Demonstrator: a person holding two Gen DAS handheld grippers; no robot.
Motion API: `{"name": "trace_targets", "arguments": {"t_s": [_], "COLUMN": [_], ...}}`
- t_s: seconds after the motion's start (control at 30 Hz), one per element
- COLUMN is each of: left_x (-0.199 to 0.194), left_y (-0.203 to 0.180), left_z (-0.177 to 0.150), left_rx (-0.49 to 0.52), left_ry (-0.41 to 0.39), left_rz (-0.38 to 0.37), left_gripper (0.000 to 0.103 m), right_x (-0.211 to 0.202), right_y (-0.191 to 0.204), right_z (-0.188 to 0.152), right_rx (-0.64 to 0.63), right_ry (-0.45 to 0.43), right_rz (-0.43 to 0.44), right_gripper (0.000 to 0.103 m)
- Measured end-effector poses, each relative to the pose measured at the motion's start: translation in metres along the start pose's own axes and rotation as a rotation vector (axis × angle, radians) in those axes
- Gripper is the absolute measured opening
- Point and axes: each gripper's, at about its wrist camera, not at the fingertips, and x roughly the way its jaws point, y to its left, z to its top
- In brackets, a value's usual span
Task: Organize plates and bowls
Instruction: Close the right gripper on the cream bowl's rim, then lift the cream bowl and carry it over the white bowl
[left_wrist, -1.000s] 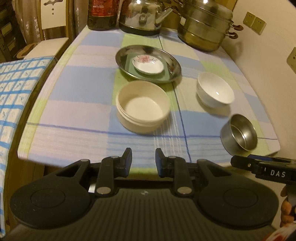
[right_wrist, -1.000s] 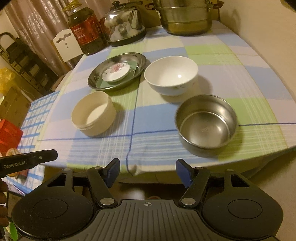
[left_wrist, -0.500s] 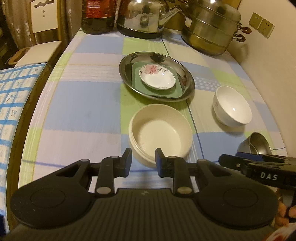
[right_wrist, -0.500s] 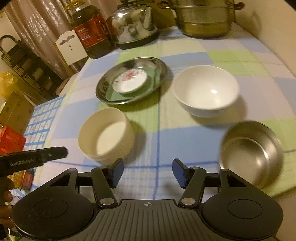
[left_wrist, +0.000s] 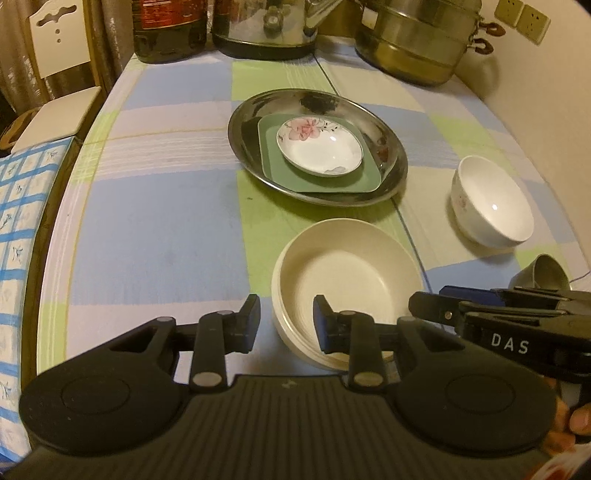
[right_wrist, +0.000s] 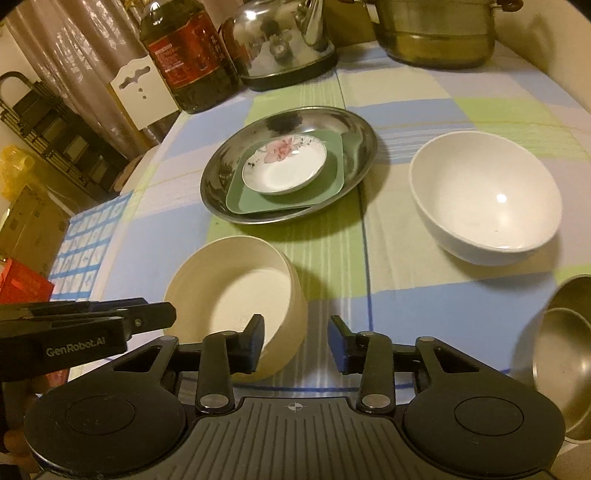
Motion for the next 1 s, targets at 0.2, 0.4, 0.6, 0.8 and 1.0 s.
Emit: {"name": "trace_targets", "arguments": {"t_s": [0.2, 0.4, 0.6, 0.8, 1.0], "left_x": [0.011, 0.018, 0.017, 0.009, -0.002], "left_y": [0.004, 0.002, -0.003, -0.008, -0.022], "left_z": [0.001, 0.002, -0.002, -0.001, 0.004], "left_rx": [0.011, 0.023, 0.051, 0.06, 0.08], "left_ry": [0.023, 0.036, 0.029, 0.008, -0.02], "left_rz": [-0.006, -0.012, -0.01, -0.017, -0.039], "left_gripper": [0.027, 0.026, 0.02, 0.019, 0.019], "right_x": [0.008, 0.01, 0.01, 0.003, -0.014], "right_y": [0.002, 0.003, 0.007, 0.004, -0.001], "right_z": [0.0, 0.0, -0.001, 0.001, 0.005], "right_rx": [0.004, 0.009, -0.004, 0.01, 0.02], "right_ry": [0.006, 0.004, 0.001, -0.002, -0.023], "right_rz": [-0.013, -0.007, -0.006, -0.006, -0.018], "right_gripper": [0.03, 0.023, 0.016, 0.016, 0.016]}}
